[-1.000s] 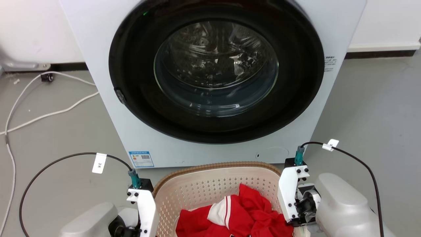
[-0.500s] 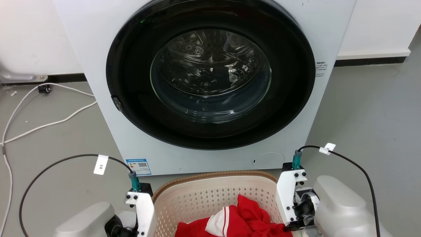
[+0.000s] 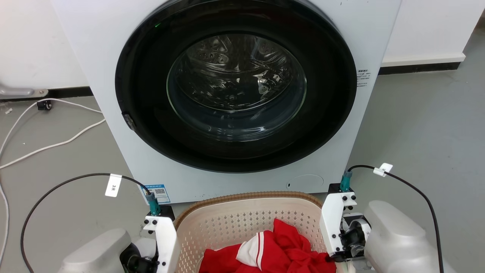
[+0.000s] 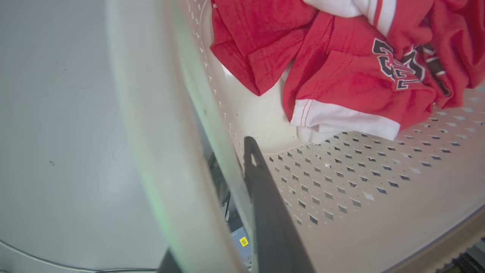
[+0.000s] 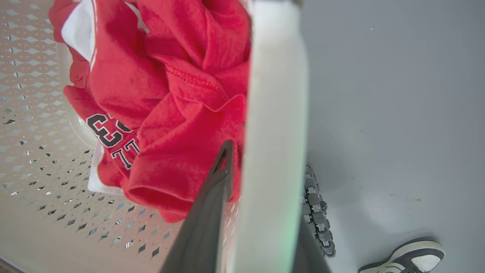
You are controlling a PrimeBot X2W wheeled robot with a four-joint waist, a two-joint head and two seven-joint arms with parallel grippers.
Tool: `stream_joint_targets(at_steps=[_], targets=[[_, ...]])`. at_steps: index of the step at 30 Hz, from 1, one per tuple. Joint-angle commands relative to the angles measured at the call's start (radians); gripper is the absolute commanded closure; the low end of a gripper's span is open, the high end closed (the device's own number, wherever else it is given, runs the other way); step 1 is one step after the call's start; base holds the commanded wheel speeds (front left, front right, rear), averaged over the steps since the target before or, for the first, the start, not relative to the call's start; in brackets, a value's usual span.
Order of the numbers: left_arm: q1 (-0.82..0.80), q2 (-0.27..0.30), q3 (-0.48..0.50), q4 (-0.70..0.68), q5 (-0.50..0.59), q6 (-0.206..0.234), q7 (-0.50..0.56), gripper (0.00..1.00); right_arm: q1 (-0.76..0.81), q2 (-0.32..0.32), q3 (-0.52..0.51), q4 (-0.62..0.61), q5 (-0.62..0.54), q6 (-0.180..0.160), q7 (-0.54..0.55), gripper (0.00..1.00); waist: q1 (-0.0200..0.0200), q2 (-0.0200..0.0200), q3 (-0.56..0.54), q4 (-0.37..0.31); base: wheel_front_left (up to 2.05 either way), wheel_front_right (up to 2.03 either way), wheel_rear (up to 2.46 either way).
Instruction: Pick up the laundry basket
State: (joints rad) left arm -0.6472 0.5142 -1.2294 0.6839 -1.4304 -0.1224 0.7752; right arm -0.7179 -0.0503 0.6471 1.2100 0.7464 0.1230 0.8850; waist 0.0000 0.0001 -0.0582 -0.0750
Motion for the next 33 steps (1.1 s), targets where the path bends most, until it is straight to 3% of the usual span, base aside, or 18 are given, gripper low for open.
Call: stream_joint_targets(at_steps=[1, 33], targets=[[-0.015, -0.01, -0.005, -0.005, 0.001, -0.014, 0.004, 1.0, -0.015, 0.0, 0.008, 0.0, 0.001, 0.014, -0.013, 1.0, 0.0, -0.0001, -0.002, 0.0, 0.0, 0.0, 0.0], [-0.028, -0.025, -0.011, 0.031, -0.014, -0.014, -0.016, 1.0, -0.036, 0.001, 0.074, 0.032, 0.078, 0.014, -0.051, 1.0, 0.0, -0.0001, -0.009, 0.01, 0.0, 0.0, 0.0]])
